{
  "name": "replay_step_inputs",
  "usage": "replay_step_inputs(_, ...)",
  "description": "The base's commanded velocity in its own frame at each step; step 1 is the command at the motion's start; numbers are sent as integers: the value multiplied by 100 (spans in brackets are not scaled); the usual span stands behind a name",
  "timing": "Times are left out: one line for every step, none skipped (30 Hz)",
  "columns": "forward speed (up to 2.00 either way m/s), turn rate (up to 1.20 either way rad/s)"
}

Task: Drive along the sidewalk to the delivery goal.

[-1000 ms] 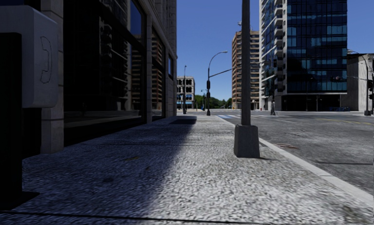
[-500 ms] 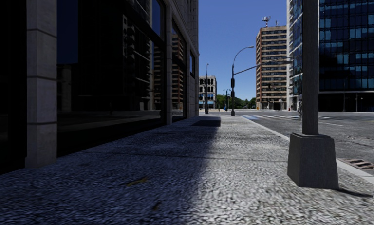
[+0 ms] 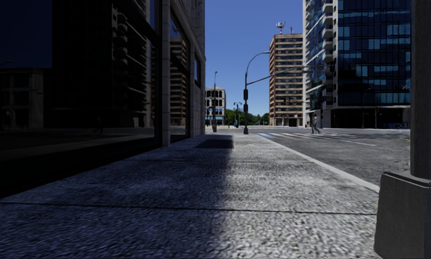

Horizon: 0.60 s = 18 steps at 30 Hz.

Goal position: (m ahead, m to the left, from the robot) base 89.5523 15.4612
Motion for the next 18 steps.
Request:
replay_step_inputs(197, -10)
replay_step_inputs(197, 0)
replay_step_inputs(197, 0)
replay_step_inputs(197, 0)
replay_step_inputs(196, 0)
replay_step_inputs(196, 0)
replay_step_inputs(196, 0)
replay_step_inputs(196, 0)
replay_step_inputs(196, 0)
replay_step_inputs(196, 0)
replay_step_inputs(196, 0)
replay_step_inputs(196, 0)
replay_step_inputs(196, 0)
replay_step_inputs(196, 0)
replay_step_inputs(196, 0)
replay_step_inputs(196, 0)
replay_step_inputs(198, 0)
replay_step_inputs(200, 0)
